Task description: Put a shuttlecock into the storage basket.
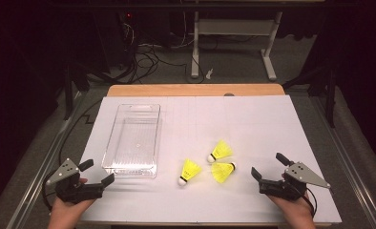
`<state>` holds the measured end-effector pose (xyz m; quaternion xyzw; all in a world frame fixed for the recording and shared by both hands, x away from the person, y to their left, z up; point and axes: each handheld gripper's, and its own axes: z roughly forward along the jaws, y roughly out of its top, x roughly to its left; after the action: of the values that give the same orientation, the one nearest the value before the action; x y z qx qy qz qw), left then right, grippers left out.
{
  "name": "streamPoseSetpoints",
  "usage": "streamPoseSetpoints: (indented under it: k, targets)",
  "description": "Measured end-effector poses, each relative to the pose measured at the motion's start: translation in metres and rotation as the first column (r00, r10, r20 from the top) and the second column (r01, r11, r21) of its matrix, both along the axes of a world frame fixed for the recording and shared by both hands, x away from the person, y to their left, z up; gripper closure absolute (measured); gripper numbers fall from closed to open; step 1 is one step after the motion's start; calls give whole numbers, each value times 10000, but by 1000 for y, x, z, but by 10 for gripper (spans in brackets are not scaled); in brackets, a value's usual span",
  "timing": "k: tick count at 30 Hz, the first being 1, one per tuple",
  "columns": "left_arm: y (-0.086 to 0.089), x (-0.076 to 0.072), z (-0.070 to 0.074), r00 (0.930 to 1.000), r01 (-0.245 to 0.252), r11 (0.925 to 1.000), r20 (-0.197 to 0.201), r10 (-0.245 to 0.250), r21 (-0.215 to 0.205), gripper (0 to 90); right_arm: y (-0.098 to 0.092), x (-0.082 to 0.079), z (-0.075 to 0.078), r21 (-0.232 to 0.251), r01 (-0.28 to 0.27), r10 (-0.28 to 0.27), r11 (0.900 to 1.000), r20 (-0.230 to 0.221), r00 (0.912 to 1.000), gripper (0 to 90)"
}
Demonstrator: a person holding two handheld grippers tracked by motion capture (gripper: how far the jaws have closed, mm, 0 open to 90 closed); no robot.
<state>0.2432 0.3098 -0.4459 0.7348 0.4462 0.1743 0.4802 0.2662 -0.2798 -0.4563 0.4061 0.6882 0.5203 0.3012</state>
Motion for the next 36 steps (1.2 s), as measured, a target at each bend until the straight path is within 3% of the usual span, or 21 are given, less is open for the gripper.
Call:
streamPoseSetpoints:
  k: [9,20,26,30,36]
  targets:
    - [-6,0,-5,9976,29,9992,-692,-1,405,6,0,0,0,-10,0,0,10000,3,10000,5]
    - [-8,1,-11,9863,156,9980,-1650,-53,609,7,1,0,-1,-38,-15,15,10000,-73,10000,5]
    - [-12,3,-13,9744,244,9959,-2248,-41,875,6,2,1,-2,-35,-39,38,10000,-131,9999,5]
    - [-18,4,-15,9600,222,9901,-2794,176,1387,7,2,2,-2,-48,-91,90,9999,-153,9998,4]
    - [-23,5,-15,9482,245,9861,-3164,292,1645,6,2,2,-3,-108,-125,123,9999,-134,9998,5]
